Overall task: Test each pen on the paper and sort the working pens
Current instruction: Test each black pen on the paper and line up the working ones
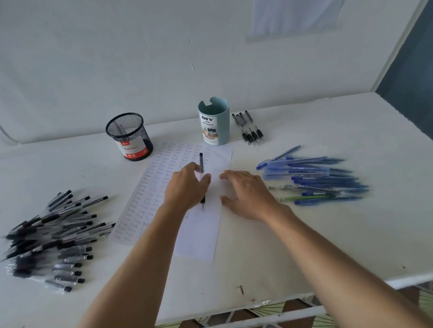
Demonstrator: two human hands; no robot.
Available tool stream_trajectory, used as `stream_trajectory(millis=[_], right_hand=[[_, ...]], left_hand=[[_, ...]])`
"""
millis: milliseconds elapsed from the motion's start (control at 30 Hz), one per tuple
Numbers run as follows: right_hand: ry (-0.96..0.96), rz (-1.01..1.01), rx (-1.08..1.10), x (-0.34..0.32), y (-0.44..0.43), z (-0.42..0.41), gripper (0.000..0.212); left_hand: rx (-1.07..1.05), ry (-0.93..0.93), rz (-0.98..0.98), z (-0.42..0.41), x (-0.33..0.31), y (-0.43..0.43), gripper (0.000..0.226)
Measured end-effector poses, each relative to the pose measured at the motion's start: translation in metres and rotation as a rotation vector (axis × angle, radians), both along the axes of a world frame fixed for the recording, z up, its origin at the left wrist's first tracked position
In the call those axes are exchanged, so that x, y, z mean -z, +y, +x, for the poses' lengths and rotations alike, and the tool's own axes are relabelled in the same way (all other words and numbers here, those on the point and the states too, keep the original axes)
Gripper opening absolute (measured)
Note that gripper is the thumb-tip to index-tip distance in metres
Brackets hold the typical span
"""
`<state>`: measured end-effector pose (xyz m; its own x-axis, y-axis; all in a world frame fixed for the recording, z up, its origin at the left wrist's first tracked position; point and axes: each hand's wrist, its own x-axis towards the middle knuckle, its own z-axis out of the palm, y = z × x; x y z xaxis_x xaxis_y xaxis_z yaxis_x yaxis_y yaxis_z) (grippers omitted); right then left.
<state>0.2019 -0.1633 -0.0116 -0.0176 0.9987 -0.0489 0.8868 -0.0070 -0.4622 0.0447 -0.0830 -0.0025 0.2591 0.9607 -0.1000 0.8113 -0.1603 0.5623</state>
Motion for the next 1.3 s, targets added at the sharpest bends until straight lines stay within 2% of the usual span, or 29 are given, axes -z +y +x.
stream_trajectory(millis=[100,200,333,400,500,667,767,933,1100,1300], right_hand=[[0.082,0.024,0.025,-0.002,0.003,0.001,0.051],[0.135,0.043,0.088,-0.002,0.009,0.0,0.046],[0.108,0.121,0.201,0.0,0.025,-0.011,0.037],[0.046,0.144,0.281,-0.001,0.034,-0.019,0.039],[-0.033,0.093,0.335,-0.003,0.046,-0.024,0.048],[0.075,0.035,0.364,-0.007,0.056,-0.016,0.032],[0.178,0.112,0.422,-0.013,0.054,-0.002,0.03],[0.339,0.394,0.637,-0.028,0.059,0.044,0.022],[0.349,0.249,0.779,-0.027,0.099,0.092,0.043],[0.321,0.171,0.698,-0.022,0.131,0.11,0.04]], left_hand=[[-0.009,0.077,0.01,0.012,0.002,0.008,0.048],[-0.045,0.045,0.008,0.016,0.0,0.013,0.043],[-0.178,0.068,0.192,0.001,0.003,0.024,0.029],[-0.125,0.152,0.26,-0.007,0.011,0.03,0.035],[-0.004,0.296,0.164,-0.013,0.02,0.032,0.049],[0.042,0.324,0.175,-0.015,0.026,0.033,0.053],[0.037,0.312,0.18,-0.016,0.027,0.034,0.052],[0.034,0.321,0.198,-0.015,0.029,0.035,0.052],[0.035,0.319,0.216,-0.015,0.03,0.035,0.052],[0.031,0.319,0.217,-0.014,0.029,0.035,0.051]])
